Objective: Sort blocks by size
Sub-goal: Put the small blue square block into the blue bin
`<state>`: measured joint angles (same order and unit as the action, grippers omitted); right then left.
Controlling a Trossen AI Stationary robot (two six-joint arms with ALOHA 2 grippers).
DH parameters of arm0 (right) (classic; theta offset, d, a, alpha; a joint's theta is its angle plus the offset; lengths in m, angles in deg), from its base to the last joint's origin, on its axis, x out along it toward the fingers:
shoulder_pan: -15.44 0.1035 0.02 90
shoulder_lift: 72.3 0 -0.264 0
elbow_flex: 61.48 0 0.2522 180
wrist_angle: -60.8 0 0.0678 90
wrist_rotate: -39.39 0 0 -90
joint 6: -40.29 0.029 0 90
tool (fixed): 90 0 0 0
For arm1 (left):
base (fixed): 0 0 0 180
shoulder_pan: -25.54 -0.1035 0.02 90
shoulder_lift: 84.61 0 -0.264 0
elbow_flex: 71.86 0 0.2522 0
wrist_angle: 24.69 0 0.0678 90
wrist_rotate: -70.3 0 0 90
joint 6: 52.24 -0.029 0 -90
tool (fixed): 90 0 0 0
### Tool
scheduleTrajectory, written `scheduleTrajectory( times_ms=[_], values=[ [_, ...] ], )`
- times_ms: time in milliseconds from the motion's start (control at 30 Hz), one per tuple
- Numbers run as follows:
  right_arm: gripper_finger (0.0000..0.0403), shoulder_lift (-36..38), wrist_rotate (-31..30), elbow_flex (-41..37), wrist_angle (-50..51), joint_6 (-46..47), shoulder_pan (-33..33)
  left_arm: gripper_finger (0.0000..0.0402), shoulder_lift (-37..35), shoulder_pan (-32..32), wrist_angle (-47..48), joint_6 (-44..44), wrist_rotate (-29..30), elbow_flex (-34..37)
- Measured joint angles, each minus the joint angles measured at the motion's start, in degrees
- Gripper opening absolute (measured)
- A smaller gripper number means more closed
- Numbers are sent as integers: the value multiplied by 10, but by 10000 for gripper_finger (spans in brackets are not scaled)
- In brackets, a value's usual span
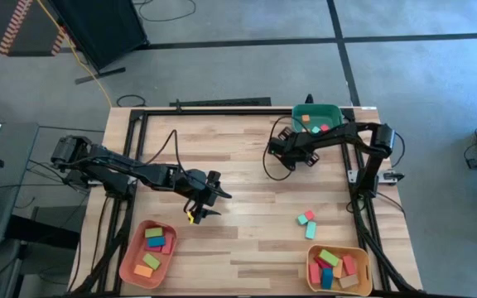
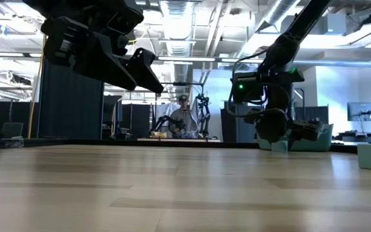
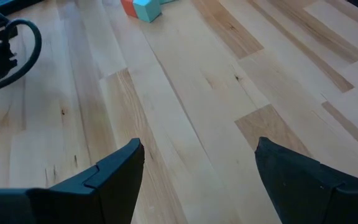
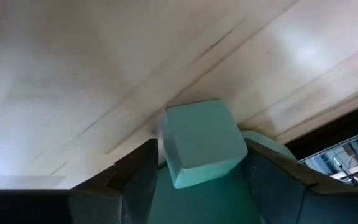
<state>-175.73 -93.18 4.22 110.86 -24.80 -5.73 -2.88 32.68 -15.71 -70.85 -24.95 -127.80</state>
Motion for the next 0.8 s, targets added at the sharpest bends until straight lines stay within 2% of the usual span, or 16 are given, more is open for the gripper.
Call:
scheduleTrajectory(
  times_ms=[200,333,533,800],
  values=[
    [203,-17,-2,1,-21,6,0,292,0,0,-6,1,0,0],
    [160,-46,-41,3,-18,26,8,292,0,0,-6,5,0,0],
    [160,-61,-72,2,-17,50,23,292,0,0,-6,5,-2,0],
    [164,-35,-38,26,6,101,64,292,0,0,-12,4,-2,0]
  ],
)
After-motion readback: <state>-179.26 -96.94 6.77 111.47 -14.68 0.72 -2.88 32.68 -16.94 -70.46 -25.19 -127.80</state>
